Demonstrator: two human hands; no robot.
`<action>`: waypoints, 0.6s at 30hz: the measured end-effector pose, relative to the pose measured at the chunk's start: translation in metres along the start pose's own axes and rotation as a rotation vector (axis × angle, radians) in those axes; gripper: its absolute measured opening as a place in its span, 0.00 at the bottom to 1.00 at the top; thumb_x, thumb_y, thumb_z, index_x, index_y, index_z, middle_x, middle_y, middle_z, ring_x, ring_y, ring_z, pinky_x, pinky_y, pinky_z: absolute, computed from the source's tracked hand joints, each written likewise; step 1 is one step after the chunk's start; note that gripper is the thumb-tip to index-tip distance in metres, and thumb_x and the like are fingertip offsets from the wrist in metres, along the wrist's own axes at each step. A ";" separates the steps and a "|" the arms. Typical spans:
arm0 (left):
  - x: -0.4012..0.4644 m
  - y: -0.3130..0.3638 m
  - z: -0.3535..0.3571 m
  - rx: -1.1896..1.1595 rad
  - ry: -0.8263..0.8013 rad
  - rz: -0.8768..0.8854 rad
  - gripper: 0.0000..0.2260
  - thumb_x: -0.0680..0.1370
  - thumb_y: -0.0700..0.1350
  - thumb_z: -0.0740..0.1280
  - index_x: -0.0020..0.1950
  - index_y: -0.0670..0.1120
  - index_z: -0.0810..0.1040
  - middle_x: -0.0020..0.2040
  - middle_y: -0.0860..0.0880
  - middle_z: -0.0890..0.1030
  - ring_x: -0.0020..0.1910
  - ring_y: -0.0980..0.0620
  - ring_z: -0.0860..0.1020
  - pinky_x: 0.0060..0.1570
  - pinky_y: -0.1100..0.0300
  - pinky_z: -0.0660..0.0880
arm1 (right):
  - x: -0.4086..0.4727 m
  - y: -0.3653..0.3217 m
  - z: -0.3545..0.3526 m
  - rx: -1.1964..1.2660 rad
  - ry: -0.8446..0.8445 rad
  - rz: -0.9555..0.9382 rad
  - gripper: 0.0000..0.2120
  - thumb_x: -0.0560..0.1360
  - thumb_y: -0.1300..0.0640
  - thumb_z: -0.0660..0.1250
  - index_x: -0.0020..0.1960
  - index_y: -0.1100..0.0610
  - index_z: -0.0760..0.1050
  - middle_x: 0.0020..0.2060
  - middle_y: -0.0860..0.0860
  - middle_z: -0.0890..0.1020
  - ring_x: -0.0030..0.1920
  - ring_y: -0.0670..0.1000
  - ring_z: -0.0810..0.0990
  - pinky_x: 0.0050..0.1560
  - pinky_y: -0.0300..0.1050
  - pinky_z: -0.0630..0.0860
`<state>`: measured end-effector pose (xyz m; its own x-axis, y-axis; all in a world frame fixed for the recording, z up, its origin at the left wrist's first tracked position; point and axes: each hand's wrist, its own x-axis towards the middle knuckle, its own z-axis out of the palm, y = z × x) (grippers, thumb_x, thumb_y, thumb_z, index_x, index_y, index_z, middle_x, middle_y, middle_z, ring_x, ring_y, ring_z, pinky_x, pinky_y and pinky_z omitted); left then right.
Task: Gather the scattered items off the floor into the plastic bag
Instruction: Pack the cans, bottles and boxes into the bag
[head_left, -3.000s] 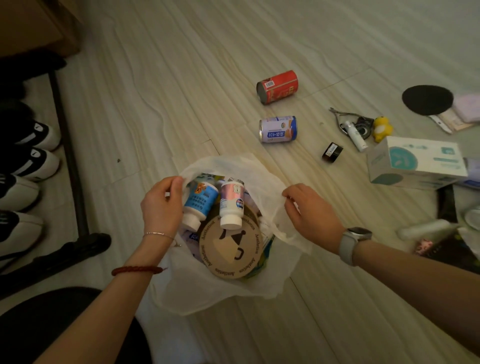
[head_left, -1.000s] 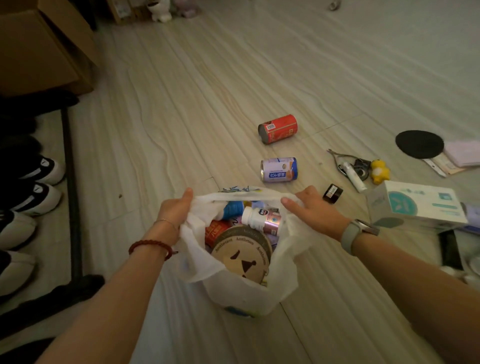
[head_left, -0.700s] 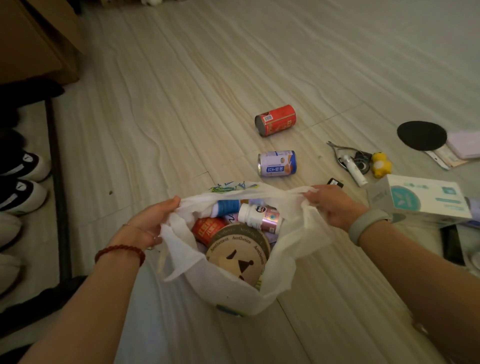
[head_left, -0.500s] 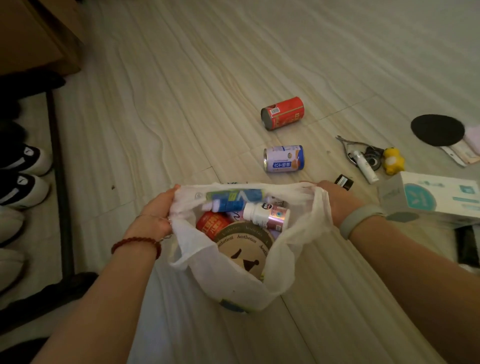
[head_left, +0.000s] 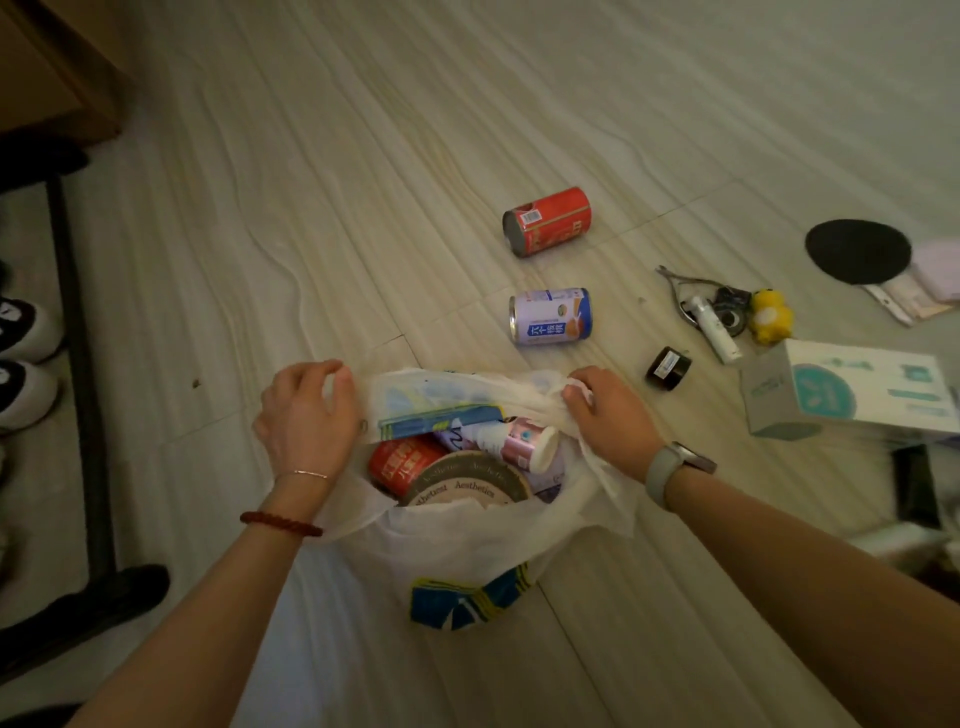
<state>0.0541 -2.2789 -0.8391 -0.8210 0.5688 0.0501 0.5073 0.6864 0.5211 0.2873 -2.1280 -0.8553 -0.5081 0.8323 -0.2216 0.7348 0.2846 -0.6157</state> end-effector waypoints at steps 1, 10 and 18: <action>-0.003 0.010 -0.005 0.015 0.036 0.089 0.19 0.76 0.54 0.55 0.59 0.46 0.77 0.61 0.42 0.74 0.62 0.41 0.69 0.62 0.46 0.62 | 0.001 -0.002 -0.006 -0.016 0.017 -0.048 0.15 0.77 0.54 0.59 0.62 0.58 0.70 0.57 0.59 0.75 0.57 0.58 0.73 0.58 0.49 0.68; -0.061 0.105 -0.004 0.131 -0.123 0.671 0.19 0.73 0.53 0.55 0.56 0.46 0.76 0.57 0.44 0.78 0.57 0.43 0.75 0.59 0.43 0.66 | -0.044 -0.010 -0.067 0.032 0.171 -0.249 0.23 0.75 0.47 0.55 0.67 0.55 0.66 0.63 0.55 0.72 0.63 0.54 0.69 0.65 0.49 0.65; -0.148 0.180 0.050 -0.003 -0.327 0.851 0.19 0.72 0.53 0.56 0.56 0.46 0.76 0.55 0.45 0.79 0.53 0.44 0.77 0.51 0.48 0.72 | -0.149 0.119 -0.111 -0.026 0.343 0.141 0.18 0.72 0.62 0.59 0.62 0.64 0.70 0.56 0.62 0.75 0.58 0.62 0.73 0.61 0.50 0.67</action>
<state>0.2798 -2.2166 -0.7950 -0.0545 0.9831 0.1745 0.9065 -0.0245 0.4214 0.5004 -2.1654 -0.8116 -0.2247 0.9738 -0.0340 0.8004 0.1645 -0.5765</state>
